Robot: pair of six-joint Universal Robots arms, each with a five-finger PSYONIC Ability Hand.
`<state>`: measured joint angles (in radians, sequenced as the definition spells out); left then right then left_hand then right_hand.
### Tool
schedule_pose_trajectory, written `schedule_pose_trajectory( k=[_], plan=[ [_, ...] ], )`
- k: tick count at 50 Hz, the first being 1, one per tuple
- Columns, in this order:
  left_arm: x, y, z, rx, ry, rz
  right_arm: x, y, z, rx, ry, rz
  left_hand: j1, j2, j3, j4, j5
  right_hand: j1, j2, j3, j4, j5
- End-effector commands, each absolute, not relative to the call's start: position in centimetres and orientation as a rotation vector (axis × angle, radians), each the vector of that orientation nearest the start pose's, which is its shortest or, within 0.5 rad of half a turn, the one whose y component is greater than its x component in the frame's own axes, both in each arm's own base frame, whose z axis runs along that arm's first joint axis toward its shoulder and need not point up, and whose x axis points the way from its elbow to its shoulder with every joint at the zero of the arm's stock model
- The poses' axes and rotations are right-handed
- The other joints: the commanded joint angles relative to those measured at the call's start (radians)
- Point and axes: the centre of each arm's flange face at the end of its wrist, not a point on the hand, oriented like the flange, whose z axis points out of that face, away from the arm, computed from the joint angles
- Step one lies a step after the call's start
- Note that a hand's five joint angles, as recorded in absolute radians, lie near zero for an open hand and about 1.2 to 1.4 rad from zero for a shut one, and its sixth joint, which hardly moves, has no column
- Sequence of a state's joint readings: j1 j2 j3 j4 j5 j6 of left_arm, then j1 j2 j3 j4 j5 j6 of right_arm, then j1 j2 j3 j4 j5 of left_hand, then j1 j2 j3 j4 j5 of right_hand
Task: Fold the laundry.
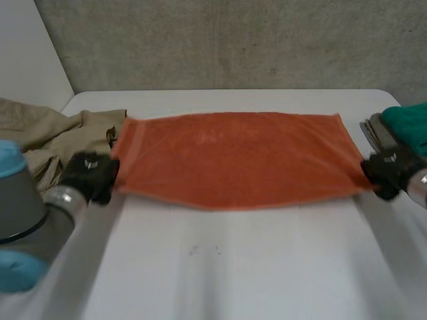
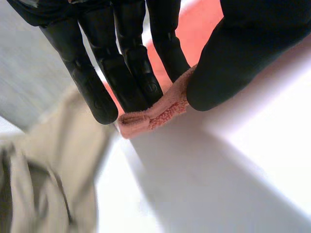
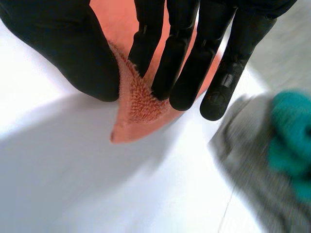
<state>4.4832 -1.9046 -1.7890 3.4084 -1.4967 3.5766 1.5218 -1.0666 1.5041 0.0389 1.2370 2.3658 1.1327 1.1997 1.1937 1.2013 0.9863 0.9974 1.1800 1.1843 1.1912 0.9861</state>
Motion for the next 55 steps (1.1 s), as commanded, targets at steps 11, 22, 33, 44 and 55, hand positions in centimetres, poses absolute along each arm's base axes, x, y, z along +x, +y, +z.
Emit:
schedule_pose_trajectory(
  k=[11, 22, 33, 44, 55],
  plan=[
    [-19.5, -23.0, 19.0, 1.139, 2.235, -1.579, 10.4, -30.8, 18.1, -1.627, 2.709, -1.477, 0.264, 0.197, 0.203, 0.195, 0.235, 0.399, 0.216, 0.212, 0.205, 0.236],
    [-24.1, -33.2, 16.1, 0.953, 2.000, -1.920, 15.5, -38.0, 15.3, -1.648, 2.473, -1.969, 0.264, 0.197, 0.203, 0.195, 0.235, 0.399, 0.216, 0.212, 0.205, 0.236],
    [-25.9, -38.5, 13.5, 0.853, 1.933, -1.939, 17.6, -44.8, 12.6, -1.653, 2.262, -2.373, 0.264, 0.197, 0.203, 0.195, 0.235, 0.399, 0.216, 0.212, 0.205, 0.236],
    [-29.0, -38.8, 13.8, 0.870, 1.824, -2.106, 19.5, -46.3, 11.1, -1.582, 2.215, -2.523, -0.958, -1.025, -1.019, -1.027, -0.986, -0.823, -1.005, -1.010, -1.017, -0.986],
    [-28.5, -34.4, 16.5, 0.900, 1.849, -2.111, 19.1, -39.7, 17.5, -1.250, 2.282, -2.264, -0.958, -1.025, -1.019, -1.027, -0.986, -0.823, -1.005, -1.010, -1.017, -0.986]
  ],
)
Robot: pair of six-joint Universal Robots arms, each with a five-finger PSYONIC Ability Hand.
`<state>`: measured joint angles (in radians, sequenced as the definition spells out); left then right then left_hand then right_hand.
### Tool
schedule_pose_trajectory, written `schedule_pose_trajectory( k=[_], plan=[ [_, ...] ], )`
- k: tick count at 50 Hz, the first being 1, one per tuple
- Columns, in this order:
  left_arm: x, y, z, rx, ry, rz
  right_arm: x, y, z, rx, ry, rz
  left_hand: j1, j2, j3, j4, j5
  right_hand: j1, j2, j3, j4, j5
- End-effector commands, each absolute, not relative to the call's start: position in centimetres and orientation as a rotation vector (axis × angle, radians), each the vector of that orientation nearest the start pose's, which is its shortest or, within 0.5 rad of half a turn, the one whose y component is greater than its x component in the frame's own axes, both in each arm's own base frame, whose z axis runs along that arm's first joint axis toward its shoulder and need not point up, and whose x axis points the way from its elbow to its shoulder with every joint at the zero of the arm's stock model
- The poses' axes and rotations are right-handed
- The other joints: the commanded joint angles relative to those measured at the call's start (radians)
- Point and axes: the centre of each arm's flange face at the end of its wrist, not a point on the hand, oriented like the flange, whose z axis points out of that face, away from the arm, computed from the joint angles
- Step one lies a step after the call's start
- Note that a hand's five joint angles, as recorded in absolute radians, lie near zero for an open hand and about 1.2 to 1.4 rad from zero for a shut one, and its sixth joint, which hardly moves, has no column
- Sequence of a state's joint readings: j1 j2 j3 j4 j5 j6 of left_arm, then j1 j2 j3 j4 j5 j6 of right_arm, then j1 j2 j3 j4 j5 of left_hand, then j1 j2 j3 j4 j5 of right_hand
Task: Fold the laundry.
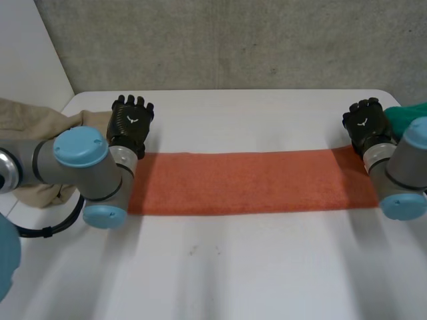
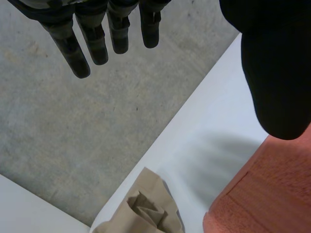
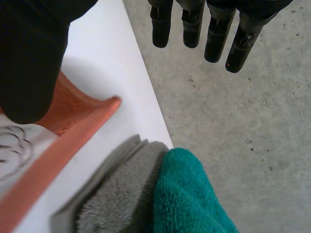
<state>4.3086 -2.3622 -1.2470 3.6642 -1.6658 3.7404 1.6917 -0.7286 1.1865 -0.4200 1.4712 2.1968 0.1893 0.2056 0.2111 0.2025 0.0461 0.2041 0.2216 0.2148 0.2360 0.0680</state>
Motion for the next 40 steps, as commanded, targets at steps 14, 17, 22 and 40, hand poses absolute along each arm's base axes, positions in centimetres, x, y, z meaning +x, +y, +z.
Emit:
schedule_pose_trajectory(
  k=[14, 17, 22, 40],
  plan=[
    [-26.6, -29.0, 15.9, 0.931, 1.982, -2.045, 13.3, -36.4, 15.5, -1.080, 2.510, -1.795, -0.015, -0.031, -0.037, -0.028, -0.046, 0.110, 0.092, 0.099, 0.078, 0.071],
    [-26.6, -29.0, 15.7, 0.919, 2.003, -2.048, 12.7, -36.8, 14.3, -1.091, 2.531, -1.781, -0.015, -0.031, -0.037, -0.028, -0.046, 0.160, 0.142, 0.149, 0.128, 0.121],
    [-26.6, -28.9, 15.4, 0.923, 2.013, -2.038, 11.6, -37.7, 12.1, -1.127, 2.562, -1.775, -0.015, -0.031, -0.037, -0.028, -0.046, 0.344, 0.327, 0.333, 0.312, 0.306],
    [-26.0, -28.6, 16.7, 0.894, 1.992, -2.063, 4.3, -40.4, 14.9, -1.048, 2.745, -2.049, -0.015, -0.031, -0.037, -0.028, -0.046, 1.192, 1.175, 1.181, 1.160, 1.154]
  ],
)
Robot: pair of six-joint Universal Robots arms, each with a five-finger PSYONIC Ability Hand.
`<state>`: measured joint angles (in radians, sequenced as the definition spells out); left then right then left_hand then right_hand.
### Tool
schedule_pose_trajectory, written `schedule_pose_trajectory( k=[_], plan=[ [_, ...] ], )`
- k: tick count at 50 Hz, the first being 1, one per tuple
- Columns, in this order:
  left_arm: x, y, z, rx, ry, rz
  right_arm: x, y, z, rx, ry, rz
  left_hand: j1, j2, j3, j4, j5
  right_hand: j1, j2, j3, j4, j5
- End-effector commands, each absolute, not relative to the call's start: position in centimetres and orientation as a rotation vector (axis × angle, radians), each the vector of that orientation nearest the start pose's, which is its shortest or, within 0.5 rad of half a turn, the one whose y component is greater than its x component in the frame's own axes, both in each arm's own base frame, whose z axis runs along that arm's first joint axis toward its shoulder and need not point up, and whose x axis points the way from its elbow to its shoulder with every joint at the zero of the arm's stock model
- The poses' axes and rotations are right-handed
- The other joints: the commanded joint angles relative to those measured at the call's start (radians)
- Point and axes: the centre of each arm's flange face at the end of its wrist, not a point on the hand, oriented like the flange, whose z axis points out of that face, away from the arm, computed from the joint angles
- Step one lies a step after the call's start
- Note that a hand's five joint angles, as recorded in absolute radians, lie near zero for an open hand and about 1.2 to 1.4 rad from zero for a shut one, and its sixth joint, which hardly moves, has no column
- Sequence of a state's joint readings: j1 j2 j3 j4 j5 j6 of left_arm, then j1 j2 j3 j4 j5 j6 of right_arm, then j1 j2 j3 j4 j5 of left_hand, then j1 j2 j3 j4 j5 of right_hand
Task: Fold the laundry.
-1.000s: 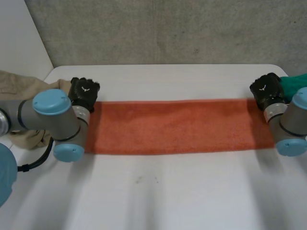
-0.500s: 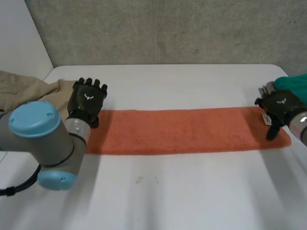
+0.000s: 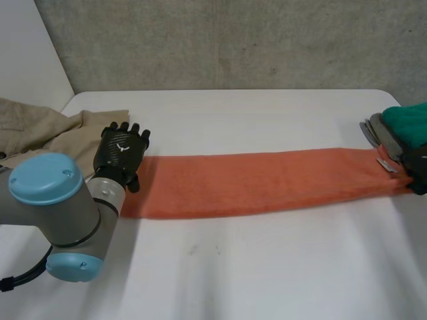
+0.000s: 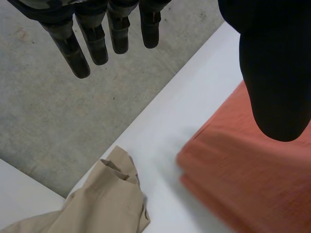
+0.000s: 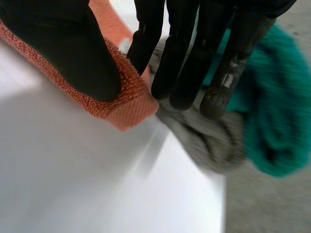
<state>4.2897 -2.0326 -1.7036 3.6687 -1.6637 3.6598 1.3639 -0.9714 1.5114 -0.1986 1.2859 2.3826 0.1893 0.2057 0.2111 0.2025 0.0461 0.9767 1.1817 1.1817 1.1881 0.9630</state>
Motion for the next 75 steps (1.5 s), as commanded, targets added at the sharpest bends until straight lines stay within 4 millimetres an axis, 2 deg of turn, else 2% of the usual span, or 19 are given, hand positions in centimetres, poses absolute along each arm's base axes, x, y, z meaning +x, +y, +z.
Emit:
schedule_pose_trajectory(
  k=[1, 5, 8, 12, 13, 17, 23, 28, 29, 32, 37, 43, 45, 47, 52, 56, 59, 68, 75],
  plan=[
    [-25.9, -28.5, 16.8, 0.892, 1.991, -2.064, 3.8, -40.4, 14.9, -1.060, 2.763, -2.048, -0.015, -0.031, -0.037, -0.028, -0.046, 0.420, 0.215, 0.215, 0.208, 0.259],
    [-25.4, -28.3, 17.3, 0.879, 1.987, -2.064, 2.4, -40.3, 15.1, -1.211, 2.819, -2.049, -0.015, -0.031, -0.037, -0.028, -0.046, 0.420, 0.215, 0.215, 0.208, 0.259],
    [-24.7, -28.2, 17.7, 0.856, 1.983, -2.063, 3.2, -40.1, 15.6, -1.267, 2.787, -2.067, -0.015, -0.031, -0.037, -0.028, -0.046, 0.420, 0.215, 0.215, 0.208, 0.259],
    [-23.8, -28.2, 18.6, 0.815, 1.973, -2.068, 8.5, -39.1, 18.5, -1.358, 2.556, -2.204, -0.015, -0.031, -0.037, -0.028, -0.046, 0.420, 0.215, 0.215, 0.208, 0.259],
    [-23.5, -28.3, 18.8, 0.803, 1.969, -2.072, 10.9, -38.6, 19.4, -1.383, 2.436, -2.261, -0.015, -0.031, -0.037, -0.028, -0.046, 0.420, 0.215, 0.215, 0.208, 0.259],
    [-22.7, -28.4, 20.0, 0.742, 1.957, -2.103, 16.7, -37.0, 20.3, -1.490, 2.137, -2.322, -0.015, -0.031, -0.037, -0.028, -0.046, 0.420, 0.215, 0.215, 0.208, 0.259],
    [-21.6, -28.3, 21.4, 0.653, 1.955, -2.151, 28.0, -31.4, 21.8, -1.689, 1.551, -2.288, -0.015, -0.031, -0.037, -0.028, -0.046, 0.420, 0.215, 0.215, 0.208, 0.259],
    [-21.5, -27.8, 21.4, 0.656, 1.962, -2.150, 35.5, -26.8, 20.0, -1.774, 1.272, -2.162, -0.015, -0.031, -0.037, -0.028, -0.046, 0.420, 0.215, 0.215, 0.208, 0.259],
    [-21.5, -27.7, 21.3, 0.659, 1.965, -2.148, 38.0, -24.9, 19.4, -1.786, 1.180, -2.121, -0.015, -0.031, -0.037, -0.028, -0.046, 0.420, 0.215, 0.215, 0.208, 0.259],
    [-21.4, -27.6, 21.2, 0.661, 1.970, -2.143, 40.9, -22.5, 18.3, -1.805, 1.080, -2.063, -0.015, -0.031, -0.037, -0.028, -0.046, 0.420, 0.215, 0.215, 0.208, 0.259],
    [-21.4, -27.6, 20.8, 0.670, 1.982, -2.132, 43.9, -19.8, 13.4, -1.851, 1.022, -1.930, -0.015, -0.031, -0.037, -0.028, -0.046, 0.420, 0.215, 0.215, 0.208, 0.259],
    [-21.7, -27.6, 20.5, 0.702, 1.993, -2.139, 44.7, -18.1, 10.8, -1.875, 1.027, -1.858, -0.015, -0.031, -0.037, -0.028, -0.046, 0.420, 0.215, 0.215, 0.208, 0.259],
    [-21.9, -27.6, 20.4, 0.710, 1.996, -2.139, 44.8, -18.2, 11.8, -1.855, 1.035, -1.883, -0.015, -0.031, -0.037, -0.028, -0.046, -0.293, -0.498, -0.498, -0.504, -0.453],
    [-22.2, -27.5, 20.0, 0.727, 2.005, -2.138, 44.6, -18.5, 12.9, -1.825, 1.060, -1.913, -0.015, -0.031, -0.037, -0.028, -0.046, -0.802, -1.007, -1.007, -1.014, -0.963],
    [-23.2, -27.4, 20.1, 0.760, 1.996, -2.164, 42.9, -20.0, 17.3, -1.550, 1.332, -1.973, -0.015, -0.031, -0.037, -0.028, -0.046, -0.802, -1.007, -1.007, -1.014, -0.963],
    [-24.8, -26.8, 20.6, 0.806, 1.981, -2.210, 39.3, -23.6, 18.7, -1.274, 1.597, -1.967, -0.015, -0.031, -0.037, -0.028, -0.046, -0.802, -1.007, -1.007, -1.014, -0.963],
    [-26.4, -26.0, 20.5, 0.864, 1.981, -2.242, 37.3, -24.5, 19.0, -1.178, 1.701, -1.926, -0.011, -0.027, -0.033, -0.024, -0.042, -0.802, -1.007, -1.007, -1.014, -0.963],
    [-31.7, -22.7, 18.6, 1.090, 2.023, -2.285, 31.4, -25.8, 16.0, -1.135, 2.019, -1.784, 0.012, -0.004, -0.009, -0.001, -0.019, -0.802, -1.007, -1.007, -1.014, -0.963],
    [-34.2, -22.4, 16.8, 1.168, 2.066, -2.291, 29.1, -26.8, 14.7, -1.108, 2.148, -1.770, 0.018, 0.002, -0.003, 0.005, -0.013, -0.802, -1.007, -1.007, -1.014, -0.963]
  ],
)
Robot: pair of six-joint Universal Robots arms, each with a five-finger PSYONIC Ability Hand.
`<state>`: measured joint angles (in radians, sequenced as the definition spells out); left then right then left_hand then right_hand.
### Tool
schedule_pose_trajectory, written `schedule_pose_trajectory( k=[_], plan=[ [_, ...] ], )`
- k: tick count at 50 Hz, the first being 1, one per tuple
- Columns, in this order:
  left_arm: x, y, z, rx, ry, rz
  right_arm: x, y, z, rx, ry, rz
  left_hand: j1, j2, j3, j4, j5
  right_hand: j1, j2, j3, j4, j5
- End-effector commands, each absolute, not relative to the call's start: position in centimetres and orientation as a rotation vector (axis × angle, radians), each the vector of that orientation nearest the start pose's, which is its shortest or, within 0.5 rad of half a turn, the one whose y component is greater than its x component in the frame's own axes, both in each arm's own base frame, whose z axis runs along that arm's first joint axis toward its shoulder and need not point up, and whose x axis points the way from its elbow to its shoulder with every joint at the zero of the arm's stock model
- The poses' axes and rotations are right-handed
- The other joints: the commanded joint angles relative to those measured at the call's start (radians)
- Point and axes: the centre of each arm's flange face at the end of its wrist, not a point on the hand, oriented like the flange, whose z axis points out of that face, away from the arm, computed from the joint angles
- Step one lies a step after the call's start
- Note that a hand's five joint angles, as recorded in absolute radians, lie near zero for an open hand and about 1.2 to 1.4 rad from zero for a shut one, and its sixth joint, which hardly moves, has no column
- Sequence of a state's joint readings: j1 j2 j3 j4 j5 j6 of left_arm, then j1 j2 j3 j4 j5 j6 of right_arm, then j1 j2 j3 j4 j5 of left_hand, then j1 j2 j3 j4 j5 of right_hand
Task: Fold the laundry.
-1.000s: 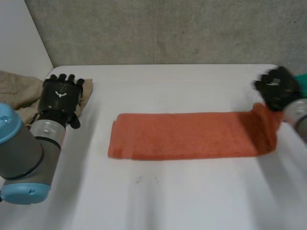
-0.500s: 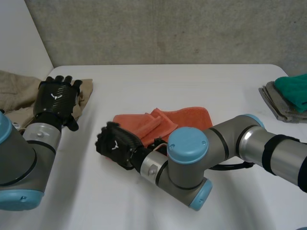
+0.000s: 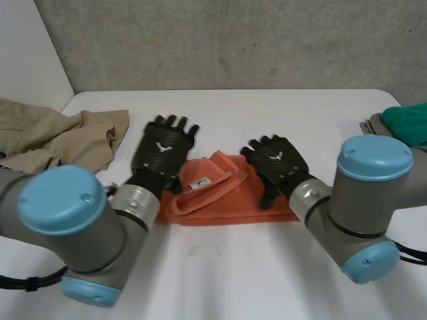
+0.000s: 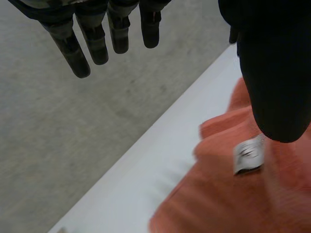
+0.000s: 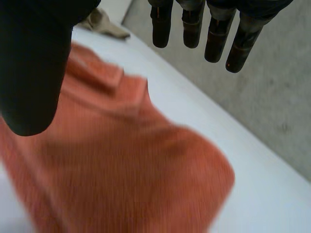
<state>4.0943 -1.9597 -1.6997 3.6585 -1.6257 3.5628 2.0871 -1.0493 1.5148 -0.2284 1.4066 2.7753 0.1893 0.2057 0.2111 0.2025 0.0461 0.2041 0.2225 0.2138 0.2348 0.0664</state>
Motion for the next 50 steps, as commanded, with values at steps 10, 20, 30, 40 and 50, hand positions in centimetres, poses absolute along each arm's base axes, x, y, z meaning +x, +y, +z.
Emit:
schedule_pose_trajectory(
  k=[10, 20, 30, 40, 50],
  plan=[
    [-35.8, -24.5, 13.5, 1.221, 2.145, -2.167, 28.5, -27.2, 13.4, -1.154, 2.208, -1.777, 0.030, 0.014, 0.008, 0.017, -0.001, -0.030, -0.048, -0.039, -0.060, -0.066],
    [-33.2, -28.7, 12.9, 1.030, 2.167, -2.059, 28.5, -27.2, 12.8, -1.174, 2.215, -1.766, 0.051, 0.034, 0.029, 0.037, 0.019, 0.077, 0.059, 0.068, 0.047, 0.041],
    [-30.8, -31.4, 14.3, 0.764, 2.091, -2.045, 28.7, -26.9, 12.8, -1.184, 2.209, -1.758, 0.039, 0.023, 0.017, 0.026, 0.008, 0.089, 0.071, 0.080, 0.059, 0.053],
    [-33.1, -27.4, 16.1, 0.981, 2.106, -2.163, 28.8, -26.5, 12.7, -1.190, 2.209, -1.749, 0.018, 0.002, -0.003, 0.005, -0.013, 0.092, 0.074, 0.083, 0.062, 0.055],
    [-34.9, -24.5, 16.1, 1.136, 2.109, -2.204, 28.7, -26.4, 12.5, -1.194, 2.212, -1.741, 0.021, 0.005, -0.001, 0.008, -0.010, 0.098, 0.080, 0.088, 0.067, 0.061]
  ],
)
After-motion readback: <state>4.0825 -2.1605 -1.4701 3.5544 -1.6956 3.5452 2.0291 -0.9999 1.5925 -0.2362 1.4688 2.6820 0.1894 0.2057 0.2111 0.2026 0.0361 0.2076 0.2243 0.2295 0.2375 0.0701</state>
